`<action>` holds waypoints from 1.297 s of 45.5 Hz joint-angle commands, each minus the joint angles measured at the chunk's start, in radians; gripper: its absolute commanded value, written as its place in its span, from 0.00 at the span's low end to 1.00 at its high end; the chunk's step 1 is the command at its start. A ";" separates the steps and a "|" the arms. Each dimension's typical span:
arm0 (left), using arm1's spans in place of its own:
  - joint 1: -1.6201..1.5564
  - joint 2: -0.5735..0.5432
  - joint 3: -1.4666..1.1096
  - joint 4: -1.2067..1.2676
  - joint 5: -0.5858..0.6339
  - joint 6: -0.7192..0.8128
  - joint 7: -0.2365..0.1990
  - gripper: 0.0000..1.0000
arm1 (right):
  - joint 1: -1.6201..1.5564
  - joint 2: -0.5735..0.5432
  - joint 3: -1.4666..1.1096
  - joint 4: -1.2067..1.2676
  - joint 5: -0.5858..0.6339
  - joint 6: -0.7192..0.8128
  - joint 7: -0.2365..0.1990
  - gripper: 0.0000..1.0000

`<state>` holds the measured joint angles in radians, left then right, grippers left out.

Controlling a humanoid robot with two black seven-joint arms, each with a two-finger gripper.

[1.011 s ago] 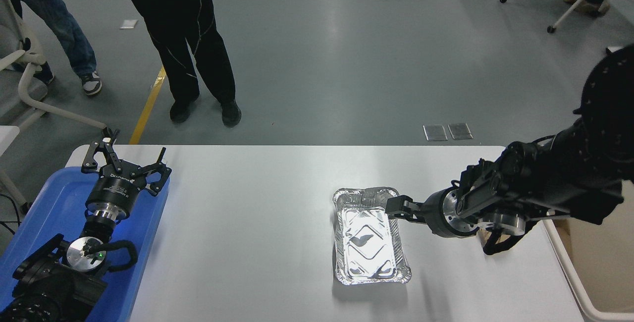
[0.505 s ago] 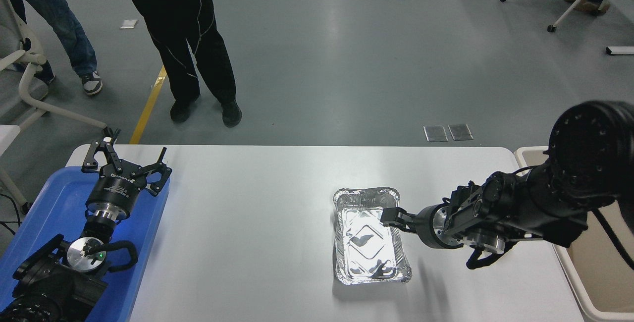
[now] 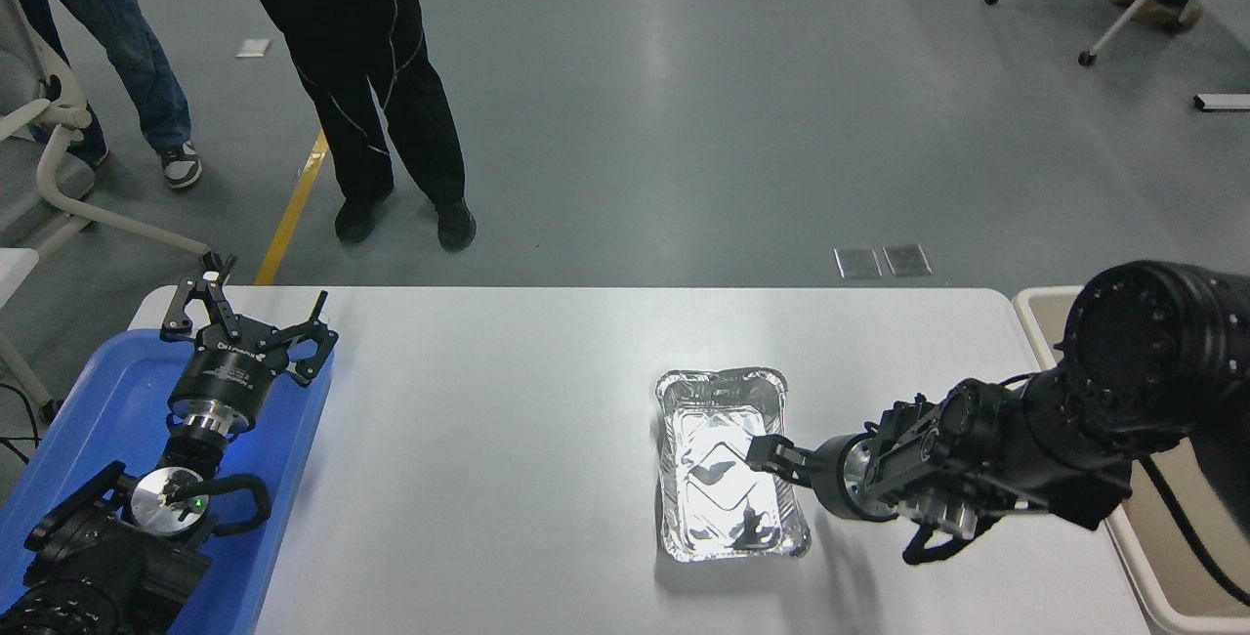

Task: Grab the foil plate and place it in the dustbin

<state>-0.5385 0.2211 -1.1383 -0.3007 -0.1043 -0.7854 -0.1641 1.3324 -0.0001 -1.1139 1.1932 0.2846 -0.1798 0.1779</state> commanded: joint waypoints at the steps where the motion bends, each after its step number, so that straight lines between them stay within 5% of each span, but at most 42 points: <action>1: 0.000 0.000 0.000 0.000 0.000 0.000 0.000 0.99 | -0.053 0.000 0.017 -0.032 -0.030 -0.003 0.000 0.23; 6: 0.000 0.000 0.000 0.000 0.000 0.000 0.000 0.99 | -0.061 0.000 0.019 -0.040 -0.030 -0.003 0.000 0.00; 26: 0.000 0.000 -0.001 0.000 0.000 0.000 0.000 0.99 | 0.024 0.000 0.014 -0.020 -0.030 0.000 0.005 0.00; 39: 0.000 0.000 0.000 0.000 0.000 0.000 0.000 0.99 | 0.266 0.000 -0.003 0.198 -0.163 0.042 0.098 0.00; 52: 0.000 0.001 0.000 0.000 0.000 0.000 0.000 0.99 | 0.658 -0.294 -0.119 0.462 -0.393 0.262 0.193 0.00; 59: 0.000 0.000 -0.001 0.000 0.000 0.000 0.000 0.99 | 0.861 -0.480 -0.123 0.493 -0.484 0.508 0.199 0.00</action>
<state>-0.5385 0.2210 -1.1386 -0.3008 -0.1044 -0.7854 -0.1642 1.8802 -0.2377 -1.1978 1.5698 -0.0460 0.0484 0.3356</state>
